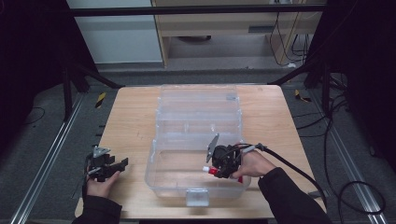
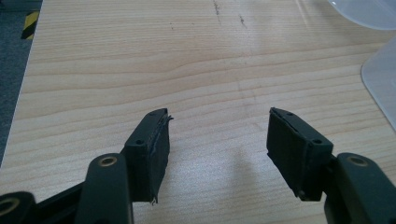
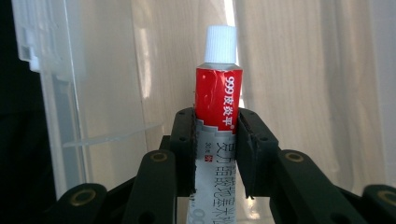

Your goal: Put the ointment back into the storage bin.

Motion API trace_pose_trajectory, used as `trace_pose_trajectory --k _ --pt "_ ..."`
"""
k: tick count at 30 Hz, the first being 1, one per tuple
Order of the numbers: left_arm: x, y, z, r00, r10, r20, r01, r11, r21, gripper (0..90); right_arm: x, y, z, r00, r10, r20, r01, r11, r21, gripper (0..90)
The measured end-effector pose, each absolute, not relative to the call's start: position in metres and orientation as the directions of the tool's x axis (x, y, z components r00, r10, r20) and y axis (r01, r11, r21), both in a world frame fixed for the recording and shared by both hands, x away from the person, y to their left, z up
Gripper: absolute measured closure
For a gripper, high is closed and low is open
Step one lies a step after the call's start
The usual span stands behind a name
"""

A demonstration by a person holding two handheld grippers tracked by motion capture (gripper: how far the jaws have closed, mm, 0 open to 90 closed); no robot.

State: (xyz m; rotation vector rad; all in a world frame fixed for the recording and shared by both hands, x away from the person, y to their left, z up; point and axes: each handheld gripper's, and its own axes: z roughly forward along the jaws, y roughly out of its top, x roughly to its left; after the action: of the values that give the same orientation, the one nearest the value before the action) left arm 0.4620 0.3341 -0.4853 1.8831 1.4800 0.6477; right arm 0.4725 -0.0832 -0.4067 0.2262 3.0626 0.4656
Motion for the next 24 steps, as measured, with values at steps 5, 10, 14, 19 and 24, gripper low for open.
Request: trace_pose_trajectory --k 5,10,14,19,24 --pt "0.462 0.334 -0.485 0.241 0.971 -0.013 0.651 -0.151 0.744 38.8 0.474 -0.079 -0.419 -0.993 0.117 -0.004 0.111 0.956 0.272 69.7" --pt "0.462 0.334 -0.485 0.241 0.970 -0.010 0.650 -0.154 0.744 38.8 0.474 -0.078 -0.428 -0.994 0.105 -0.006 0.100 0.964 0.246 69.7" --pt "0.462 0.334 -0.485 0.241 0.970 -0.011 0.651 -0.153 0.743 38.9 0.474 -0.077 -0.433 -0.995 0.099 -0.006 0.095 0.968 0.234 69.7" --pt "0.462 0.334 -0.485 0.241 0.970 -0.012 0.652 -0.152 0.743 38.8 0.475 -0.075 -0.440 -0.995 0.095 -0.012 0.090 0.973 0.214 69.7" --pt "0.462 0.334 -0.486 0.241 0.970 -0.012 0.652 -0.153 0.742 38.8 0.474 -0.074 -0.445 -0.996 0.090 -0.003 0.087 0.975 0.205 69.6"
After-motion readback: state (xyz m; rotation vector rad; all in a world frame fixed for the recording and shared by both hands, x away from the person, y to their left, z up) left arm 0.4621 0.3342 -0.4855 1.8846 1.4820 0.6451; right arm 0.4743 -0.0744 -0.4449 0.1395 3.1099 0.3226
